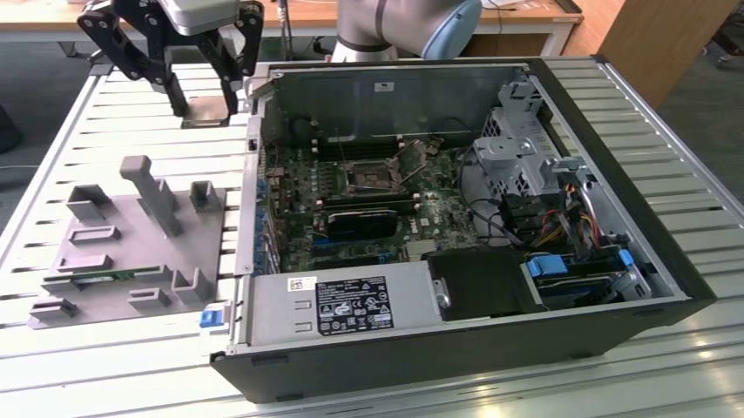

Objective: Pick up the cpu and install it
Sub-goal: 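Pick up the cpu and move it towards the insertion slot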

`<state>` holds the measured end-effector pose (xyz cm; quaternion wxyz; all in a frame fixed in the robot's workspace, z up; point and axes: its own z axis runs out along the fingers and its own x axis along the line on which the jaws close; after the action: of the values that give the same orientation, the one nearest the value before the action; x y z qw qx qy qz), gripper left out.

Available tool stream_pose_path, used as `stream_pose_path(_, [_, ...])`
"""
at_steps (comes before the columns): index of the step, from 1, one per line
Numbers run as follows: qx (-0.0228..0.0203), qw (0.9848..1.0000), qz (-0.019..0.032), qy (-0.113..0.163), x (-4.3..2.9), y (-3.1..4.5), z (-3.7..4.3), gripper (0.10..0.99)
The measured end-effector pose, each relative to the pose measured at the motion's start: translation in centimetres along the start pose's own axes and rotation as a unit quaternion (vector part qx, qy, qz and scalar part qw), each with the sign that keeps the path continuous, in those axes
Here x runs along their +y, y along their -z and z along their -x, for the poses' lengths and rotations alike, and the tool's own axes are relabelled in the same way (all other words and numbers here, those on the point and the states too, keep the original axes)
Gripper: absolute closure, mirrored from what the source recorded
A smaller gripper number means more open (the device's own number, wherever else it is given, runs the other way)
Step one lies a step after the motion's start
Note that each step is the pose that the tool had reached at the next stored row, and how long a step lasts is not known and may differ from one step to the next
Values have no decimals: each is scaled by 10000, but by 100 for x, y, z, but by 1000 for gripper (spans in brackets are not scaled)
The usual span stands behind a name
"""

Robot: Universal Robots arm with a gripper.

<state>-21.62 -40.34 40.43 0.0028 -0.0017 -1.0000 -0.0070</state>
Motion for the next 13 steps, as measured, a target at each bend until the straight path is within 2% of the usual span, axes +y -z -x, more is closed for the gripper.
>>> stream_pose_path(13, [0, 10000, 0, 0, 0, 1, 90, 561])
